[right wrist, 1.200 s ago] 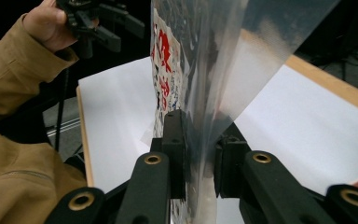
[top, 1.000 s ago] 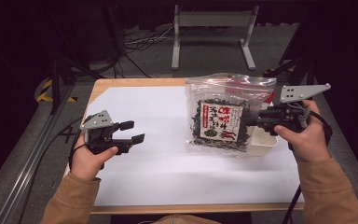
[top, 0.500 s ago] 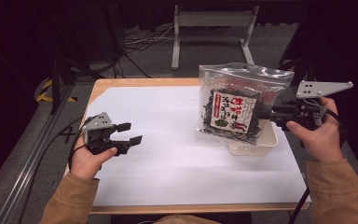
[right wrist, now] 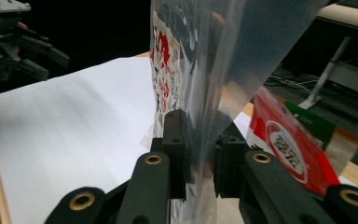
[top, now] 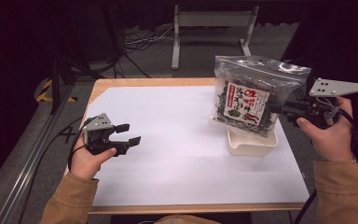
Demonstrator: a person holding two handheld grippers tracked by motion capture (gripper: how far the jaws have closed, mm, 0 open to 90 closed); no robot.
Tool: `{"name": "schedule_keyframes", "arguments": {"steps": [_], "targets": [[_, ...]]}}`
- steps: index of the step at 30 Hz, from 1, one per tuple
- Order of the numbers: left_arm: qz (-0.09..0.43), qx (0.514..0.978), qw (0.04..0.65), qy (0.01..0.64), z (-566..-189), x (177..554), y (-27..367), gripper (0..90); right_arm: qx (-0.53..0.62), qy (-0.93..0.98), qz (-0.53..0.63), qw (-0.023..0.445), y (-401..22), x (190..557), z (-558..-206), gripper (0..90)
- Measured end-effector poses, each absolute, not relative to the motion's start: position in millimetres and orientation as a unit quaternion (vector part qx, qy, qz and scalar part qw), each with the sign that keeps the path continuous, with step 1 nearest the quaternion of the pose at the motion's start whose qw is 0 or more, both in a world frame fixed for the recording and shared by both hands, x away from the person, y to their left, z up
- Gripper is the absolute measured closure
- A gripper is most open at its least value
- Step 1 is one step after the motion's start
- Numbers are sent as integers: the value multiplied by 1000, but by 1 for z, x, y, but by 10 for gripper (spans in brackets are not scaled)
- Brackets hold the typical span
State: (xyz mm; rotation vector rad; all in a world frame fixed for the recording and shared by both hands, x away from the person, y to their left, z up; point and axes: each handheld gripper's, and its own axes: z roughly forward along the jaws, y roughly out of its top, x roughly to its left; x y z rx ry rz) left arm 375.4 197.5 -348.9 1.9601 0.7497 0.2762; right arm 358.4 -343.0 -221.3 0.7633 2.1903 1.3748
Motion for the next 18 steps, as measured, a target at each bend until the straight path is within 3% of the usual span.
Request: {"name": "schedule_keyframes", "arguments": {"steps": [18], "targets": [[123, 798, 497, 319, -348, 376, 209, 317, 352, 757, 486, 261, -359, 363, -235, 779]]}}
